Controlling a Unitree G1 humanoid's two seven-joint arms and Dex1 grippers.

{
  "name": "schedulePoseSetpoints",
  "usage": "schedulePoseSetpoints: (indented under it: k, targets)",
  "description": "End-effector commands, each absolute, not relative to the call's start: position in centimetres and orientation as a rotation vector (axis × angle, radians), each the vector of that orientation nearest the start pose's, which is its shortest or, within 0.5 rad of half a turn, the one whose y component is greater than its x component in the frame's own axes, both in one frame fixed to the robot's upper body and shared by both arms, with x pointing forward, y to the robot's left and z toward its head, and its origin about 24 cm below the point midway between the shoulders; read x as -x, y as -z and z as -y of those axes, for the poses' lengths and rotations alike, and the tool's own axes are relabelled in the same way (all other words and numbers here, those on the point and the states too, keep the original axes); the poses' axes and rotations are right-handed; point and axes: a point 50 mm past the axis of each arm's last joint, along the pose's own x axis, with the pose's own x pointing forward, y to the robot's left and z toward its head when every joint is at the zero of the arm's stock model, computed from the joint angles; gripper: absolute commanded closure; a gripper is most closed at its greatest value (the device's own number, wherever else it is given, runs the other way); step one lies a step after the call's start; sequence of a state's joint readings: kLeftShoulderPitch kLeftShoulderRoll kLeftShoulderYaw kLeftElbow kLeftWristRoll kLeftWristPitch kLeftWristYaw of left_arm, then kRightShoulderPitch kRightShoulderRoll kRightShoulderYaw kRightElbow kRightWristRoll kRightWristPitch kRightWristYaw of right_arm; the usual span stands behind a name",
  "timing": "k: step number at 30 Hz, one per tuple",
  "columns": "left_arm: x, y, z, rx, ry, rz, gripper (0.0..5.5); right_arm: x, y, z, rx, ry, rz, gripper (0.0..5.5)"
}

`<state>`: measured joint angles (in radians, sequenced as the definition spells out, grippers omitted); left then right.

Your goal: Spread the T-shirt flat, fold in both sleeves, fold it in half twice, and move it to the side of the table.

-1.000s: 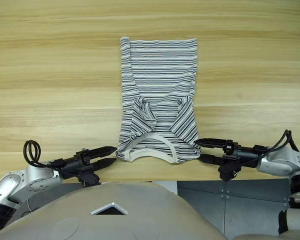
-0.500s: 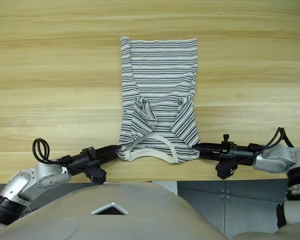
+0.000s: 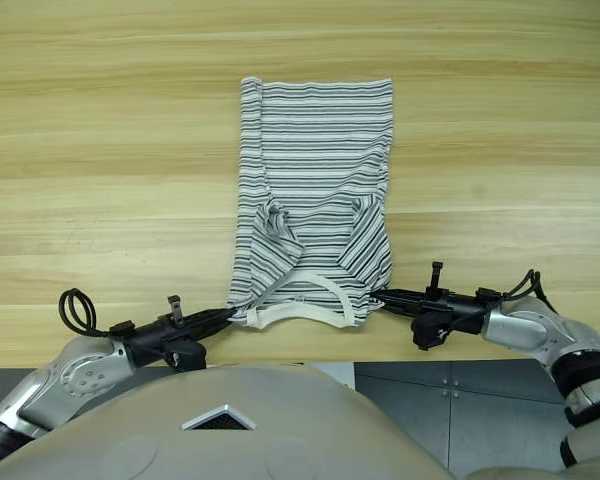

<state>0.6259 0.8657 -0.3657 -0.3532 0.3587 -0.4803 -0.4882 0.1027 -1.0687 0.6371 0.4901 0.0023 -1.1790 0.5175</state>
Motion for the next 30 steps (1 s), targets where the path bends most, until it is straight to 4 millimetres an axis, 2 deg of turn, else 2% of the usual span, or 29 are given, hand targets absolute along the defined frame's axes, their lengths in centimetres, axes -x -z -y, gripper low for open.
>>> schedulePoseSetpoints:
  k: [1,4,9,11,14,16,17,20,22,24,25,30]
  targets:
    - [-7.5,-6.8,-20.8,-0.641,1.316,-0.404,5.37,-11.3,-4.4,25.9,0.112,-1.407,-0.551,5.40]
    - [-8.4,-8.1,-21.6,-0.623,1.263,-0.389,5.37,-11.2,-5.5,25.8,-0.021,-1.457,-0.618,5.40]
    - [-8.2,-10.1,-22.2,-0.596,1.295,-0.435,5.37,-11.2,-7.2,25.6,-0.171,-1.502,-0.663,5.40]
    - [-8.2,-10.2,-21.9,-0.579,1.308,-0.446,5.37,-11.3,-8.0,24.9,-0.216,-1.535,-0.644,5.40]
    - [-7.1,-10.0,-20.6,-0.536,1.392,-0.468,5.37,-11.5,-9.4,24.2,-0.240,-1.576,-0.604,5.40]
    - [-6.5,-10.3,-20.1,-0.530,1.446,-0.476,5.37,-11.7,-9.9,24.2,-0.208,-1.585,-0.588,5.40]
    - [-6.9,-10.7,-20.1,-0.539,1.450,-0.466,5.37,-12.0,-10.1,24.2,-0.185,-1.583,-0.577,5.40]
    - [-11.7,-11.7,-21.8,-0.671,1.355,-0.429,5.37,-15.4,-10.8,24.9,0.015,-1.530,-0.519,5.40]
    - [-16.7,-12.4,-22.2,-0.782,1.212,-0.345,5.37,-18.4,-11.1,25.3,0.157,-1.477,-0.478,5.40]
    - [-22.0,-12.7,-21.2,-0.794,1.056,-0.242,5.37,-22.2,-11.2,25.3,0.300,-1.412,-0.430,5.40]
    - [-23.7,-12.6,-20.5,-0.784,1.018,-0.222,5.37,-23.7,-11.3,25.1,0.367,-1.390,-0.415,5.40]
    - [-28.1,-11.3,-19.0,-0.791,0.900,-0.166,5.37,-29.3,-11.2,24.8,0.580,-1.280,-0.368,5.40]
